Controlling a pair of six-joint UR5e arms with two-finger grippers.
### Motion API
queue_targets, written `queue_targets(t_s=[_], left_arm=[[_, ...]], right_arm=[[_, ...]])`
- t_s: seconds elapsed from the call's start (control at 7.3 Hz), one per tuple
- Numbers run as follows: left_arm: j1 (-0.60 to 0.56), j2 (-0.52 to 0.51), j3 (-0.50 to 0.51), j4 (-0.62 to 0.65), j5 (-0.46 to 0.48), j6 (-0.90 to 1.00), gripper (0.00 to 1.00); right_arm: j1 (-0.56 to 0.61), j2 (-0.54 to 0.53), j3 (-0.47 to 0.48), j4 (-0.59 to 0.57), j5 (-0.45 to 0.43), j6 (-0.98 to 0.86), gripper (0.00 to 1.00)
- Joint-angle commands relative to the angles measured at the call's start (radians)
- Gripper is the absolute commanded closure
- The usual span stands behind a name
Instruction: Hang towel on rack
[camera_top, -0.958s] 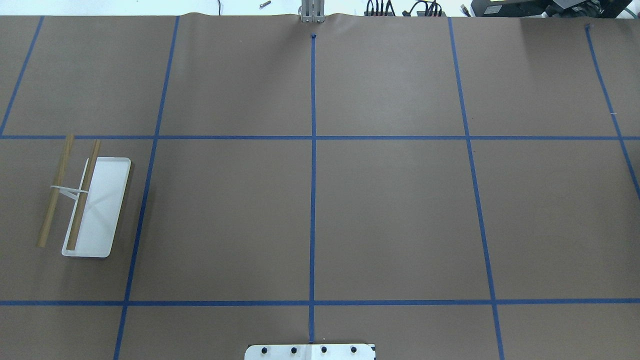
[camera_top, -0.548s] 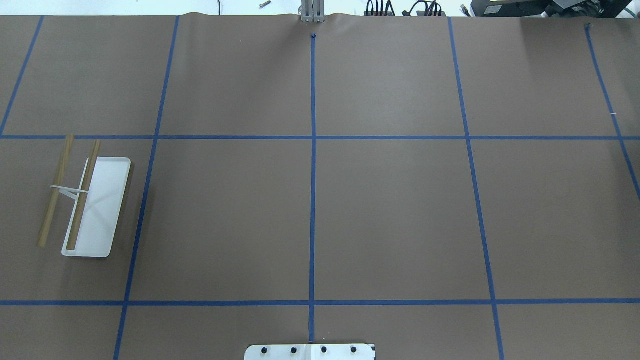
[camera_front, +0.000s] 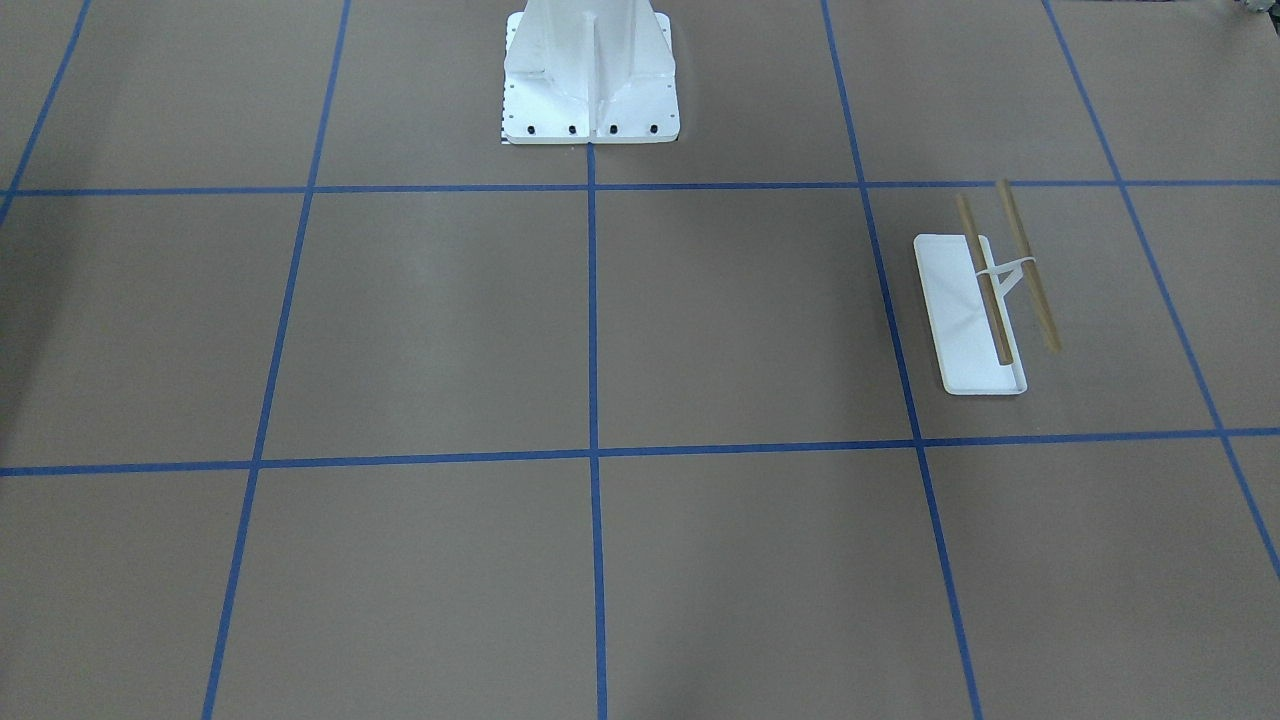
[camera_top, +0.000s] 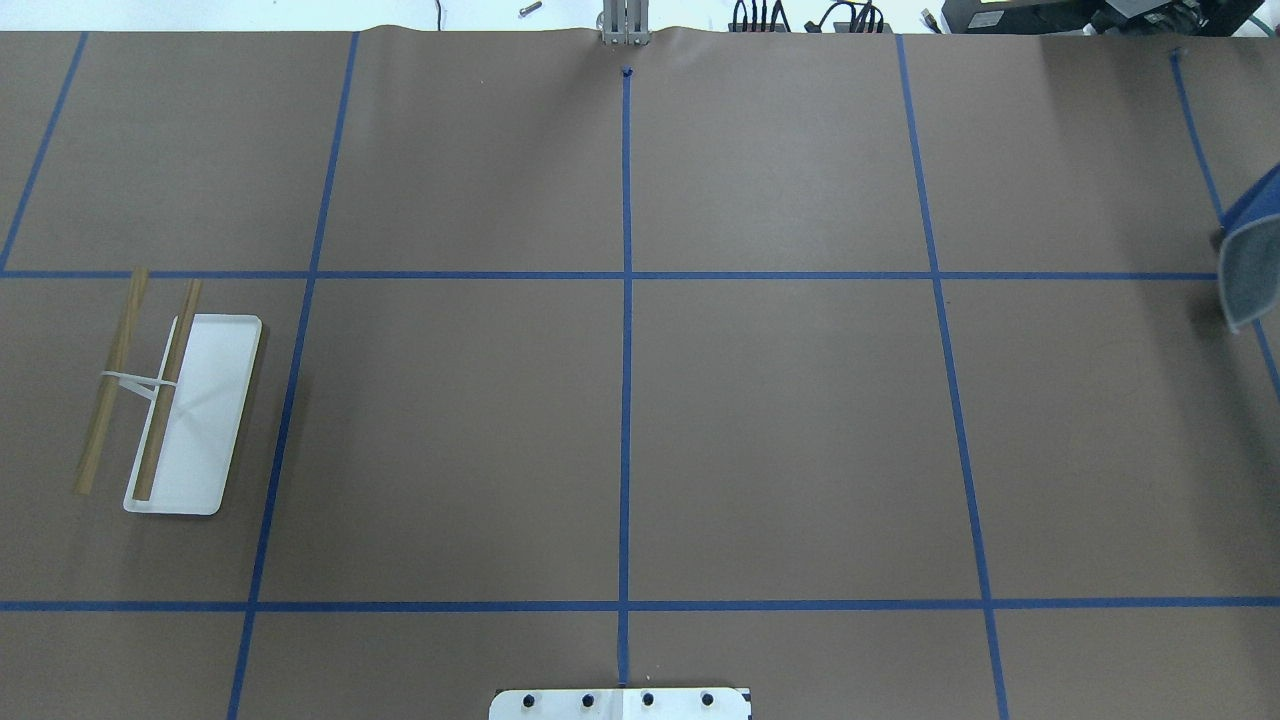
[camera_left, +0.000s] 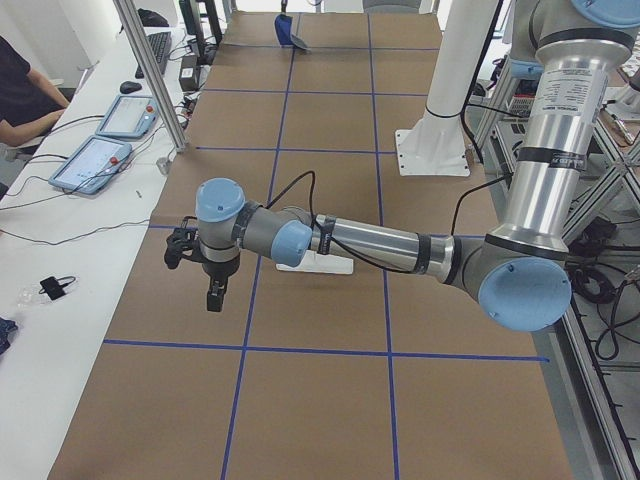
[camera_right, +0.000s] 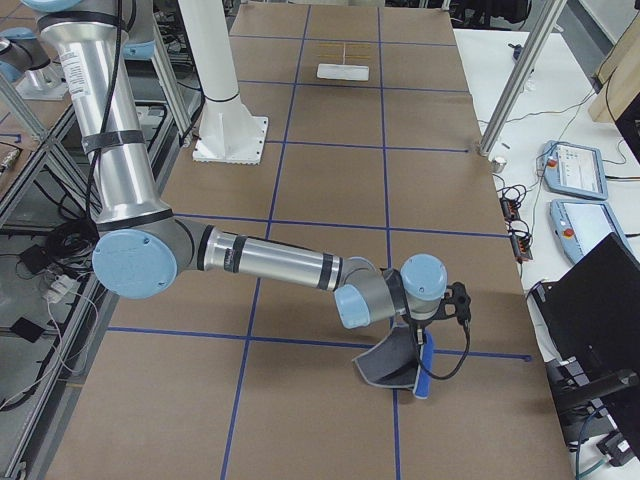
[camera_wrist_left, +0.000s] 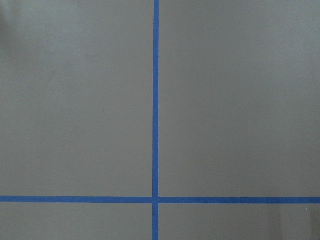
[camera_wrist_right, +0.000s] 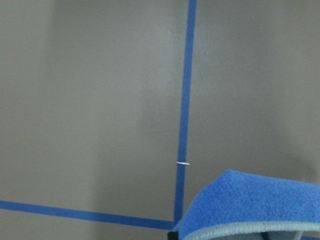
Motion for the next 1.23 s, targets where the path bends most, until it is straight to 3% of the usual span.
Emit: queue_targets(t_s=[0.0, 0.14, 0.27, 0.41, 0.68, 1.1], left_arm=[[0.036, -0.062, -0.003, 0.001, -0.006, -0.118, 0.02], [0.082, -0.092, -0.003, 0.002, -0.035, -0.196, 0.02], [0.099, -0.123, 0.002, 0.002, -0.081, -0.28, 0.02], [0.112, -0.155, 0.002, 0.002, -0.149, -0.366, 0.02], [0.188, -0.232, -0.006, 0.001, -0.157, -0.571, 0.03], [0.332, -0.341, -0.044, -0.007, -0.157, -0.956, 0.03]], right_arm=[[-0.059, 0.004, 0.219, -0.102, 0.021, 0.065, 1.0], [-0.073, 0.021, 0.286, -0.137, 0.088, 0.103, 1.0], [-0.088, 0.049, 0.351, -0.141, 0.152, 0.277, 1.0], [-0.128, 0.078, 0.409, -0.135, 0.16, 0.443, 1.0], [-0.222, 0.144, 0.483, -0.127, 0.151, 0.725, 1.0], [-0.27, 0.231, 0.502, -0.123, 0.14, 0.993, 1.0]])
